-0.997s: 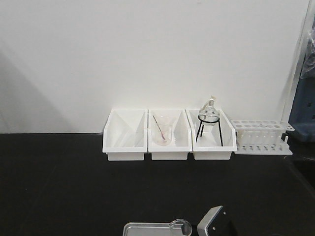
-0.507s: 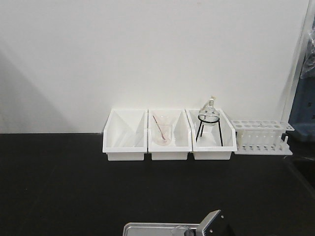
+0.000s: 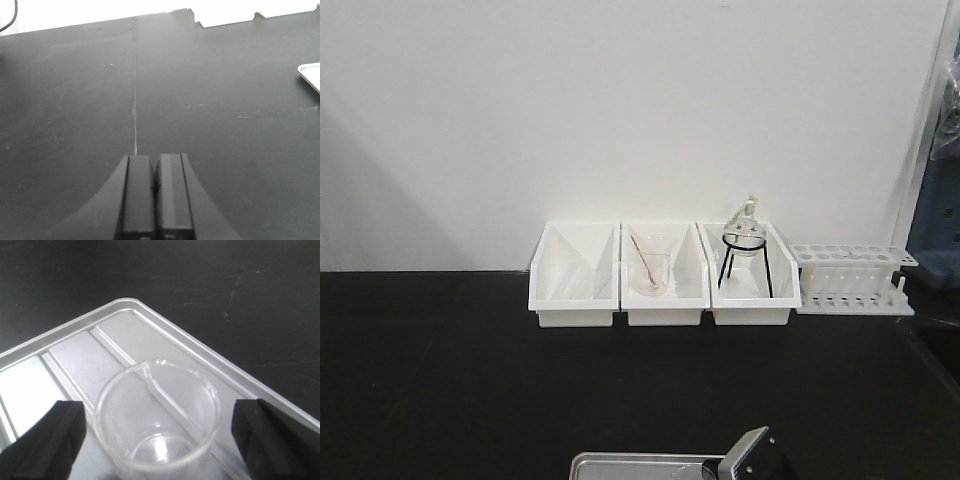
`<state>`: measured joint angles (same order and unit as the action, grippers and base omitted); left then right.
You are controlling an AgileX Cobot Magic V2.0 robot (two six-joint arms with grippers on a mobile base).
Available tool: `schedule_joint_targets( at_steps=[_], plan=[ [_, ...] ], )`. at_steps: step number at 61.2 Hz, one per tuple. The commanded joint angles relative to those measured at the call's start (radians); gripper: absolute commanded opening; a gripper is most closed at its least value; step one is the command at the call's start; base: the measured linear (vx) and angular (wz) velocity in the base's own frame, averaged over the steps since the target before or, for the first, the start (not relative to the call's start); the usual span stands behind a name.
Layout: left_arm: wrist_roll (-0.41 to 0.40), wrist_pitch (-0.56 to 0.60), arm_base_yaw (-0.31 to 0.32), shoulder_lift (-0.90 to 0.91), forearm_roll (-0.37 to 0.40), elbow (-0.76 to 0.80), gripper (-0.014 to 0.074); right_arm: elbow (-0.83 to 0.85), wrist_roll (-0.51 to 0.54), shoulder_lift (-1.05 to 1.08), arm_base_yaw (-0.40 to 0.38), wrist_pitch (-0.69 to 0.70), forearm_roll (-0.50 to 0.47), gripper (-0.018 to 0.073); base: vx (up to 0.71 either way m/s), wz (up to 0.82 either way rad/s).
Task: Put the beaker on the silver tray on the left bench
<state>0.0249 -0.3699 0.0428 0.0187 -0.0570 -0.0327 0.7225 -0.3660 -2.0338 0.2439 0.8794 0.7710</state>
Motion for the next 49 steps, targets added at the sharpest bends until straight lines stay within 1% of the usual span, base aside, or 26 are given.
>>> schedule_joint_targets(
  at_steps=[1,13,19,23,26,31,32,35,36,39,42,45,49],
  plan=[
    [-0.002,0.075,0.007,0.007,0.003,-0.02,0.0001,0.02,-0.005,0.066,-0.006,0.075,-0.018,0.0692,0.0,0.0],
    [-0.002,0.075,0.007,0.007,0.003,-0.02,0.0001,0.02,-0.005,0.194,-0.006,0.073,-0.018,0.0673,0.0,0.0],
    [-0.002,0.075,0.007,0.007,0.003,-0.02,0.0001,0.02,-0.009,0.281,-0.006,0.073,-0.018,0.064,0.0,0.0],
    [-0.002,0.075,0.007,0.007,0.003,-0.02,0.0001,0.02,-0.045,0.346,-0.006,0.072,-0.019,0.0601,0.0,0.0],
    [-0.002,0.075,0.007,0.007,0.003,-0.02,0.0001,0.02,-0.1,0.399,-0.006,0.059,-0.019,0.0564,0.0,0.0],
    [-0.002,0.075,0.007,0.007,0.003,-0.02,0.0001,0.02,-0.248,0.489,-0.006,0.0,-0.018,0.0458,0.0,0.0],
    [-0.002,0.075,0.007,0.007,0.003,-0.02,0.0001,0.02,-0.287,0.514,-0.006,-0.025,-0.018,0.0424,0.0,0.0],
    [-0.002,0.075,0.007,0.007,0.003,-0.02,0.0001,0.02,-0.358,0.573,-0.006,-0.087,-0.014,0.0348,0.0,0.0],
    [-0.002,0.075,0.007,0.007,0.003,-0.02,0.0001,0.02,-0.387,0.589,-0.006,-0.122,-0.012,0.0306,0.0,0.0],
    [-0.002,0.075,0.007,0.007,0.003,-0.02,0.0001,0.02,-0.429,0.648,-0.006,-0.218,-0.007,0.0216,0.0,0.0],
    [-0.002,0.075,0.007,0.007,0.003,-0.02,0.0001,0.02,-0.456,0.706,-0.006,-0.325,0.01,0.009,0.0,0.0],
    [-0.002,0.075,0.007,0.007,0.003,-0.02,0.0001,0.02,-0.47,0.761,-0.006,-0.43,0.031,-0.0017,0.0,0.0],
    [-0.002,0.075,0.007,0.007,0.003,-0.02,0.0001,0.016,-0.487,0.832,-0.006,-0.539,0.06,-0.0017,0.0,0.0]
  ],
)
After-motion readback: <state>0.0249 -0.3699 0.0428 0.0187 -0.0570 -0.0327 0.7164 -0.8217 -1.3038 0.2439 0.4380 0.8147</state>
